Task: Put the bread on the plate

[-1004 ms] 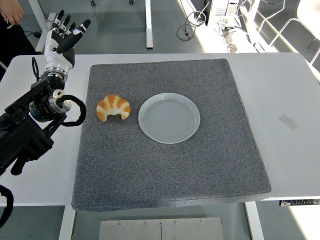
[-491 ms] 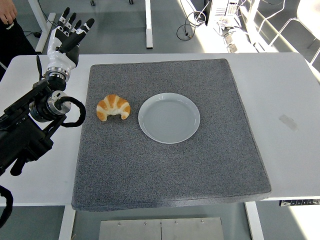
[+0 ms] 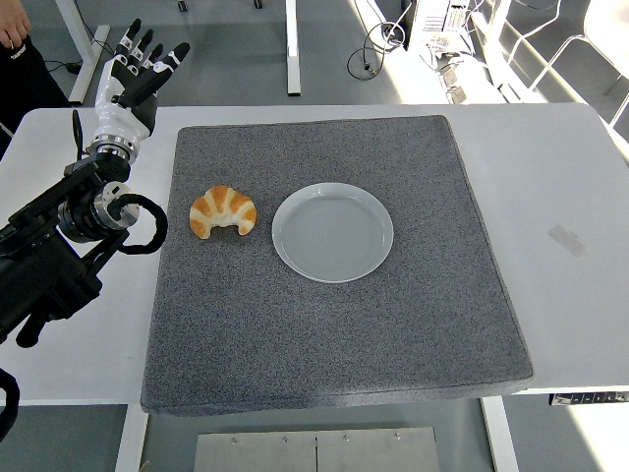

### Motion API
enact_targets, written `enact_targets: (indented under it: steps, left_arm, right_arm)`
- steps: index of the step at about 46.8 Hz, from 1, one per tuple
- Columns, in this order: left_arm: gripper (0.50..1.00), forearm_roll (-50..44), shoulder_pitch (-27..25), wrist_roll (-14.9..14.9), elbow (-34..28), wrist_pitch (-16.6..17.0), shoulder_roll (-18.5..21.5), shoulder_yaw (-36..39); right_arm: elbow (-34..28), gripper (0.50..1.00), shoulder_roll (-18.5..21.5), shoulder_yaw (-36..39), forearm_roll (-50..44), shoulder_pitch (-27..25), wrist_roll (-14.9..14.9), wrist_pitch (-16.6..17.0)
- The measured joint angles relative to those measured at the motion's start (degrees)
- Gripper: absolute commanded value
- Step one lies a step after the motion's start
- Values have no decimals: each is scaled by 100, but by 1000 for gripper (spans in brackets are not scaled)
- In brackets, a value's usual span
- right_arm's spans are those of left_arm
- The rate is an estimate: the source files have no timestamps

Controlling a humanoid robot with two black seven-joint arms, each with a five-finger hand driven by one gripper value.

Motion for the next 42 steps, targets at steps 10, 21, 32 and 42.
enact_targets:
  steps: [10,21,32,42]
  left_arm:
    - [971,0,-215,48,-74,118,372,680]
    - [949,9,-876,100,-731,245,1245,2075]
    - [948,467,-1659,263,-1287,347,1845,3539]
    - [937,1493,-1740,613,-1800,410,2111,3671]
  right_arm:
    - [0,1000,0,0,0,-1,-1,0]
    - [0,1000,0,0,-1,-3,-2,0]
    - [0,1000,0,0,-3,-3,-2,0]
    - [0,1000,0,0,-3,-3,-1,0]
